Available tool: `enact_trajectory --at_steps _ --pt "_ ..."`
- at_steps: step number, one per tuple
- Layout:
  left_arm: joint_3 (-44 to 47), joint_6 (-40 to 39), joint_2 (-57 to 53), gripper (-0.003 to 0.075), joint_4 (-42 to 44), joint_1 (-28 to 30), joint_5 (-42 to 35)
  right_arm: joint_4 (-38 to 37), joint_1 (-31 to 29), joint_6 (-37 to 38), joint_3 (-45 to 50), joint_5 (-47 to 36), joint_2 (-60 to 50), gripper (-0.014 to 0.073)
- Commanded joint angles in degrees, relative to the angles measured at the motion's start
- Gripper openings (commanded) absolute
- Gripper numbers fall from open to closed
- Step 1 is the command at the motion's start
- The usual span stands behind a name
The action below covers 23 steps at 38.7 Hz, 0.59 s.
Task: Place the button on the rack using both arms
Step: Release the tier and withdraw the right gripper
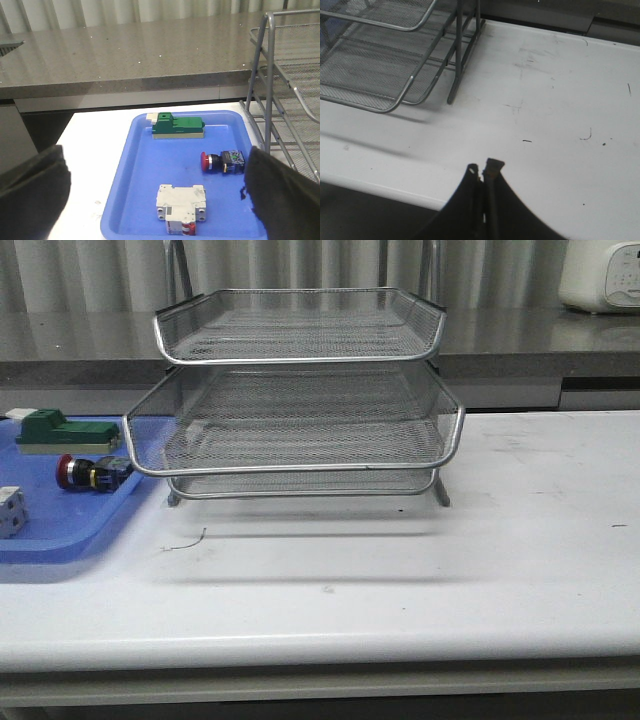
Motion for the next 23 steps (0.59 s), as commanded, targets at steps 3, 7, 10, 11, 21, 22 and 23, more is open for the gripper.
enact_trajectory --at_steps 3,7,10,11,21,22,23 --pt "-1.75 -0.39 0.57 0.0673 -0.06 0.13 -4.41 0.26 0.19 0.03 4.54 -6.73 -9.12 -0.0061" --pt "-1.75 -0.39 0.57 0.0673 -0.06 0.13 -4.41 0.27 0.19 0.03 6.27 -7.51 -12.96 -0.0061" --pt "-1.75 -0.39 0.57 0.0673 -0.06 0.13 -4.41 0.27 0.19 0.03 6.44 -7.56 -14.09 -0.0061" --pt "-1.75 -0.39 0.57 0.0673 -0.06 0.13 -4.41 0.27 0.19 0.03 6.44 -7.74 -14.15 -0.0061" --pt "-1.85 -0.5 0.72 0.0673 -1.4 0.13 -4.24 0.27 0.19 0.03 6.44 -7.0 -14.15 -0.0061" --pt "-1.96 -0.5 0.98 0.0673 -1.72 0.13 -4.24 0.27 0.19 0.03 6.44 -7.0 -14.15 -0.0061" --pt "-2.47 -0.5 1.44 0.0673 -1.72 0.13 -3.65 0.27 0.19 0.03 6.44 -7.0 -14.15 -0.0061"
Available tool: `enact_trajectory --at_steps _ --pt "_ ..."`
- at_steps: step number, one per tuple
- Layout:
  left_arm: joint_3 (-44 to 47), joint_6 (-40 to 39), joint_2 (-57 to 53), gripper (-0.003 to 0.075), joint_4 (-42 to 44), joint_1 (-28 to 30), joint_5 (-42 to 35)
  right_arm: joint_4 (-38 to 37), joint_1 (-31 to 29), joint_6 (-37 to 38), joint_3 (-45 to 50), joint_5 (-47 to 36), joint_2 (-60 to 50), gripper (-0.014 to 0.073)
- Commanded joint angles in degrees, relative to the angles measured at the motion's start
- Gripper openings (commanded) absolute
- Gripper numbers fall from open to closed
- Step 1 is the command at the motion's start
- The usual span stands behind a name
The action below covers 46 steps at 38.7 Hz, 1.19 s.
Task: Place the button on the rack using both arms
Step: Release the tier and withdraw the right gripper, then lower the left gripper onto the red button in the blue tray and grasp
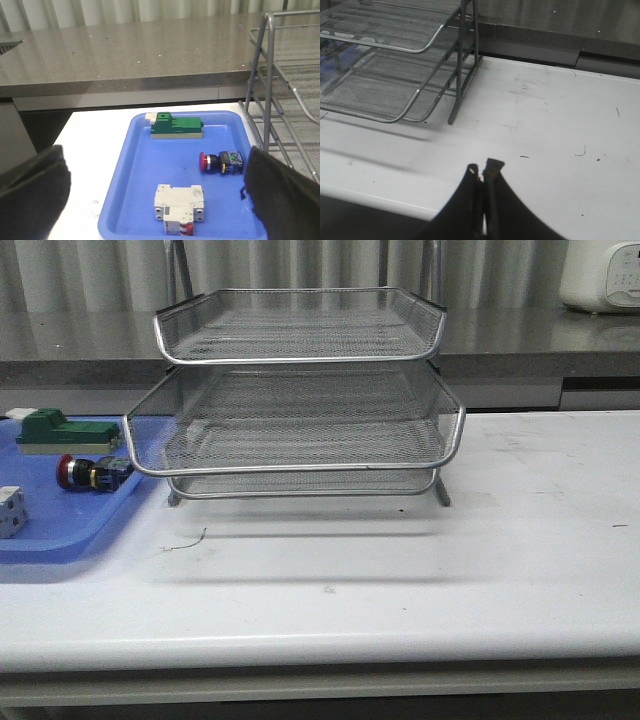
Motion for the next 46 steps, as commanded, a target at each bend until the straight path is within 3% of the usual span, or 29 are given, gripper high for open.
enact_trajectory --at_steps 1,13,27,36,46 --pt "-3.05 -0.5 1.92 0.0673 -1.03 0.13 -3.09 0.08 0.19 -0.08 -1.42 -4.48 0.54 -0.0061" --pt "-17.66 0.04 18.54 0.0673 -1.03 -0.14 6.46 0.08 0.19 -0.08 -1.42 -4.48 0.54 -0.0061" --pt "-41.38 10.66 41.37 0.0673 -1.03 -3.63 23.77 0.08 0.19 -0.08 -1.42 -4.48 0.54 -0.0061" --pt "-53.21 23.52 54.94 0.0673 -1.03 -3.63 26.52 0.08 0.19 -0.08 -1.42 -4.48 0.54 -0.0061" --pt "-63.21 40.62 70.12 0.0673 -11.67 -3.63 35.75 0.08 0.19 -0.08 -1.42 -4.48 0.54 -0.0061"
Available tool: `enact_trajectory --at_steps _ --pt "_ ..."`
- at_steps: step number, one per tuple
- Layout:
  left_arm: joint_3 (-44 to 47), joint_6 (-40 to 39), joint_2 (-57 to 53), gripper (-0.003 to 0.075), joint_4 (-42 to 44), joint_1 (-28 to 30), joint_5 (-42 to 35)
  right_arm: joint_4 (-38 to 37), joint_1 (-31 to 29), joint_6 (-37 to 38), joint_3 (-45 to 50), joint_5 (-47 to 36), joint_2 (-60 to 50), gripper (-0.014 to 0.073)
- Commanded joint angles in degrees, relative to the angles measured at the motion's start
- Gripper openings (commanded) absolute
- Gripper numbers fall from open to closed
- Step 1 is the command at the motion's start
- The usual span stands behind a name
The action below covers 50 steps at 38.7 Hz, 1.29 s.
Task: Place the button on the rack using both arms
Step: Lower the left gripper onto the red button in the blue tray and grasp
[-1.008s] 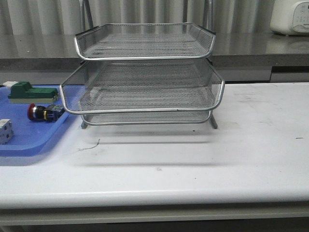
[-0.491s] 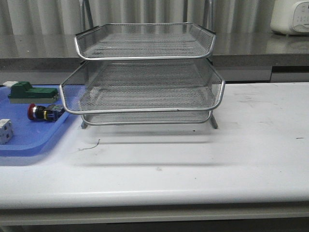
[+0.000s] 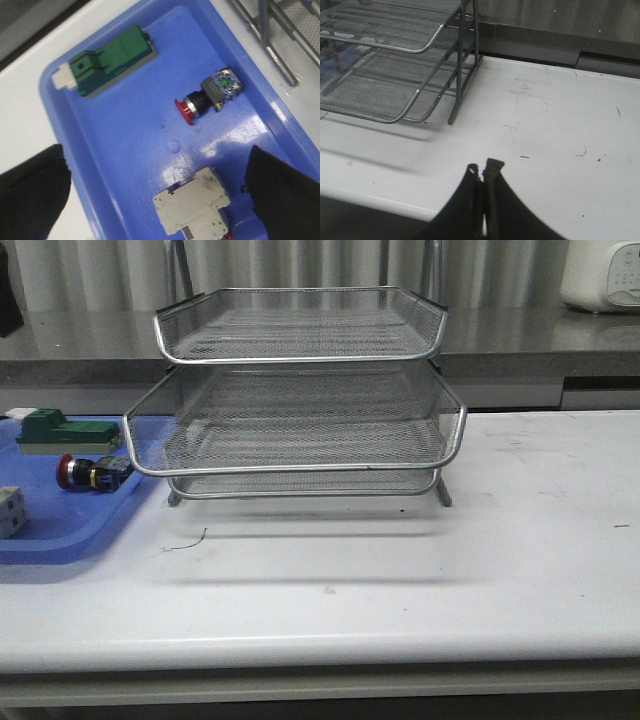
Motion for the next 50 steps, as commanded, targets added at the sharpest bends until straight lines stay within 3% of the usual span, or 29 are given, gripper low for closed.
enact_trajectory --at_steps 1,9,21,50 --pt "-5.49 6.14 2.97 0.0673 -5.26 -0.17 2.52 0.08 0.19 -0.08 -1.42 -4.58 0.54 -0.0061" --pt "-12.92 12.04 12.56 0.0673 -5.6 -0.85 8.16 0.08 0.19 -0.08 -1.42 -4.58 0.54 -0.0061" --pt "-19.64 12.94 22.32 0.0673 -4.41 -3.85 5.91 0.08 0.19 -0.08 -1.42 -4.58 0.54 -0.0061" --pt "-20.58 12.94 27.61 0.0673 -1.25 -5.46 1.61 0.08 0.19 -0.08 -1.42 -4.53 0.54 -0.0061"
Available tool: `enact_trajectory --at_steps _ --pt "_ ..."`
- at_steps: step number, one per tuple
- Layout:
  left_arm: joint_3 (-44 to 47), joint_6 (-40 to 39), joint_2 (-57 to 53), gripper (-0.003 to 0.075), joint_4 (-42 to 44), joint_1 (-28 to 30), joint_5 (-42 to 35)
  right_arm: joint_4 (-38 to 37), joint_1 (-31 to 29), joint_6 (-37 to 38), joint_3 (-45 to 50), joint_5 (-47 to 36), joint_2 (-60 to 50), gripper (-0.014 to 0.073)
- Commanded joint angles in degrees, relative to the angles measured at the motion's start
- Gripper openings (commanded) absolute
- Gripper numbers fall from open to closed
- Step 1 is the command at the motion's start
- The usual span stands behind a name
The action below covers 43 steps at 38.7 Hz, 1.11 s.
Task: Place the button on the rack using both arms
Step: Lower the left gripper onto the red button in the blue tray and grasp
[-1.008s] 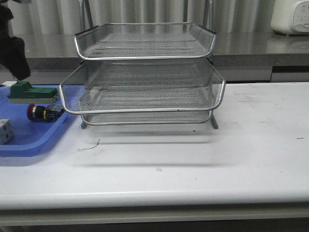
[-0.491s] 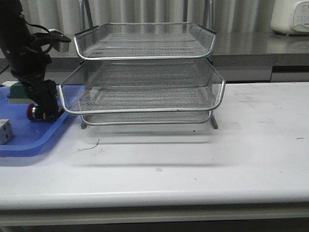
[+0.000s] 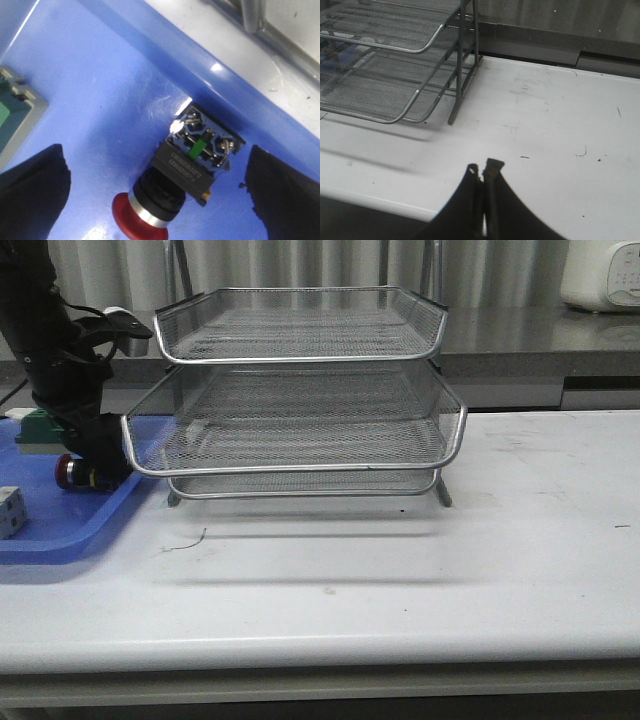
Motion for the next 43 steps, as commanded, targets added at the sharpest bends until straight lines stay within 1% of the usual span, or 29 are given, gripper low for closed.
enact_trajectory --at_steps 1,18,22,25,28,32,37,40,43 --pt "-1.7 0.0 -2.78 0.0673 -0.45 -0.21 -0.75 0.08 0.19 -0.18 -1.42 -4.53 0.54 -0.0061" --pt "-1.7 0.0 -0.46 0.0673 -0.45 -0.21 -0.8 0.08 0.19 -0.18 -1.42 -4.53 0.54 -0.0061" --pt "-1.7 0.0 -0.46 0.0659 -0.45 -0.21 -0.93 0.08 0.19 -0.18 -1.42 -4.53 0.54 -0.0061" --pt "-1.7 0.0 -0.46 0.061 -0.45 -0.09 -1.27 0.08 0.19 -0.18 -1.42 -4.53 0.54 -0.0061" --pt "-1.7 0.0 -0.37 0.0525 -0.45 -0.01 -1.27 0.08 0.19 -0.18 -1.42 -4.53 0.54 -0.0061" --pt "-1.7 0.0 -0.37 0.0363 -0.45 0.24 -1.27 0.08 0.19 -0.18 -1.42 -4.53 0.54 -0.0061" --pt "-1.7 0.0 -0.37 0.0193 -0.45 0.49 -1.15 0.08 0.19 -0.18 -1.42 -4.53 0.54 -0.0061" --pt "-1.7 0.0 -0.37 0.0131 -0.45 0.75 -1.15 0.08 0.19 -0.18 -1.42 -4.53 0.54 -0.0061" --pt "-1.7 -0.44 -0.59 0.0126 -0.68 1.14 -1.15 0.08 0.19 -0.18 -1.42 -4.53 0.54 -0.0061"
